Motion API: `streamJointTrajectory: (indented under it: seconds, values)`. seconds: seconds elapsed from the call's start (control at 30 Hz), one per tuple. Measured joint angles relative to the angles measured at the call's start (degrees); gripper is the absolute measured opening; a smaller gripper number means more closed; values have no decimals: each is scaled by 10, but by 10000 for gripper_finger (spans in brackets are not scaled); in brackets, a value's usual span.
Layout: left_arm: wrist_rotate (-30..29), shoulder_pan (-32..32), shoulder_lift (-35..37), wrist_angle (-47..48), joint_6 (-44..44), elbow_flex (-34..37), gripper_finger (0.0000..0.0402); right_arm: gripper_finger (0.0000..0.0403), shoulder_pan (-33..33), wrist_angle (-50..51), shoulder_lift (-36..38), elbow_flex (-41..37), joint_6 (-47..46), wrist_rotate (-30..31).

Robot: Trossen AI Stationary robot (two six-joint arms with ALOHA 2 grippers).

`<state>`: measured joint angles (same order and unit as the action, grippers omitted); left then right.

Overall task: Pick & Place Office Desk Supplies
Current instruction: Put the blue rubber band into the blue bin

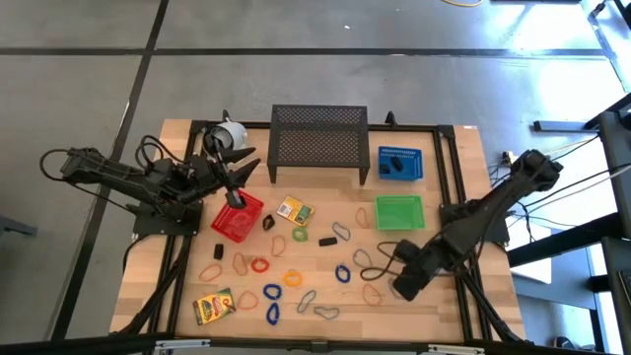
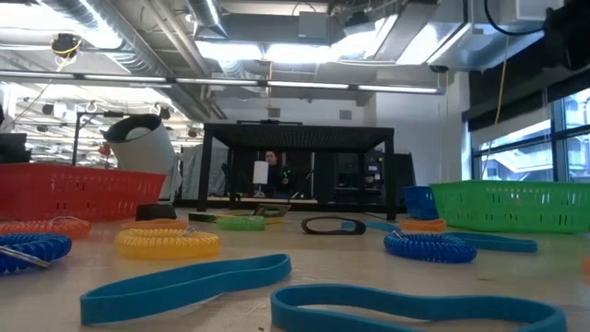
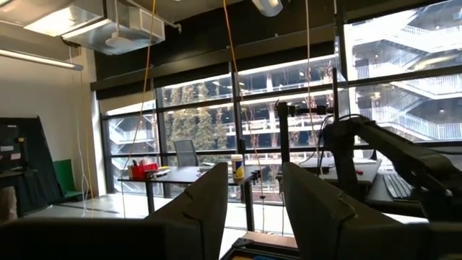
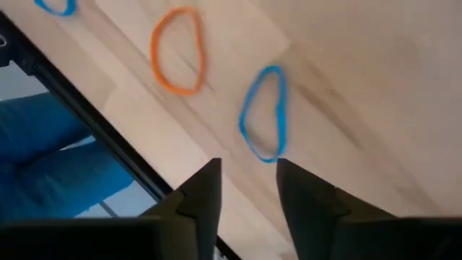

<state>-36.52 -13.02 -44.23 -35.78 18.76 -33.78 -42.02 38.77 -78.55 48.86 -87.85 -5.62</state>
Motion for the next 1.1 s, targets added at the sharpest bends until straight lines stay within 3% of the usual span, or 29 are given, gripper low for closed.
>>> streamJointTrajectory:
  seconds: [0.3, 0.53, 0.8, 1.1]
  values:
    - [7, 0, 0, 0, -2, 0, 127, 216, -2, -28, -84, 0, 61, -15]
    - [35, 0, 0, 0, -3, 0, 127, 210, -9, -45, -114, 0, 61, -24]
    - [30, 0, 0, 0, -80, 0, 127, 204, -24, -65, -161, 0, 45, -30]
    - [65, -1, 0, 0, -131, 0, 127, 200, -28, -64, -182, 3, 39, -28]
